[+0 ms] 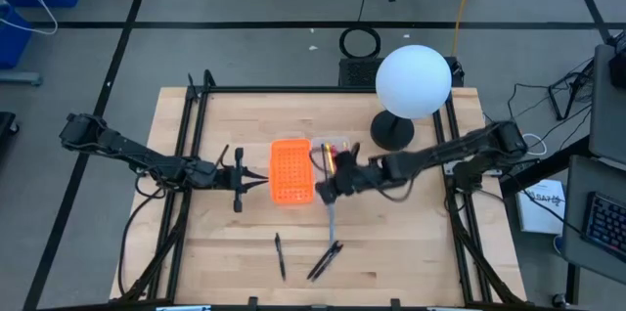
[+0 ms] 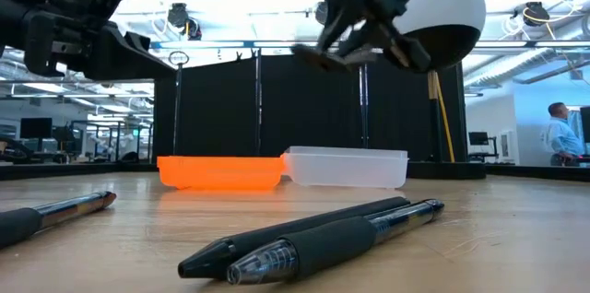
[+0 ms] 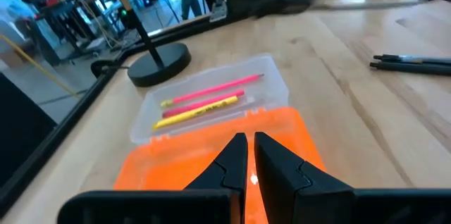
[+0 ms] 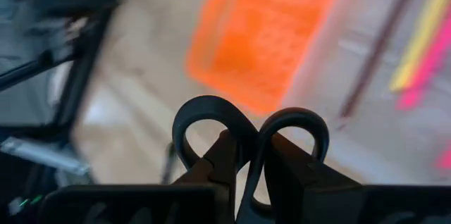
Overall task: Pick & place school supplies into a supply box
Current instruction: Put the black scissors into the orange supply box
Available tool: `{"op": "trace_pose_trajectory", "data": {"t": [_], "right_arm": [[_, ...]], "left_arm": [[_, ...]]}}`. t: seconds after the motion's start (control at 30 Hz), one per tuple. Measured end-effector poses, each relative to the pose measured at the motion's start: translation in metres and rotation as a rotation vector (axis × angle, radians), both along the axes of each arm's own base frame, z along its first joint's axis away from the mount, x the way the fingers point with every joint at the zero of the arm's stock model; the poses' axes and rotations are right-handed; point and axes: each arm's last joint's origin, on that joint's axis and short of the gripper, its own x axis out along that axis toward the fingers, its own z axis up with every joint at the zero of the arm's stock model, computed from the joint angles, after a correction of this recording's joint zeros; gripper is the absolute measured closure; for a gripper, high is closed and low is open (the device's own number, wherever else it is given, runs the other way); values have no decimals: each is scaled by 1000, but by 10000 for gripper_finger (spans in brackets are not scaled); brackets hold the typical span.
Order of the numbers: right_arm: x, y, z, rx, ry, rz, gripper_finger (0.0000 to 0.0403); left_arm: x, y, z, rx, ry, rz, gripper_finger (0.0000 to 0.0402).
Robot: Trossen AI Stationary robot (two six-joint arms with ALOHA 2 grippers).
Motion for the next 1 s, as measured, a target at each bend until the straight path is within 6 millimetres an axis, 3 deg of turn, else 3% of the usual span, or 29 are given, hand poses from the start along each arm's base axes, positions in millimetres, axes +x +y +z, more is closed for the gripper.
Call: {"op": "trace_pose_trajectory", "data": {"t": [0.2, 0.5, 0.73, 1.0], "right_arm": [[-4, -57, 0, 2, 151, -95, 364], [-9, -121, 1, -10, 149, -197, 364], [-10, -145, -9, -41, 190, -183, 364], [-1, -155, -38, -85, 279, -110, 364]], "left_arm": [[1, 0, 3, -22, -28, 3, 364], [0, 0, 2, -20, -21, 2, 364], [1, 0, 2, -39, -24, -1, 364], [1, -2, 6, -41, -64, -52, 364]]}}
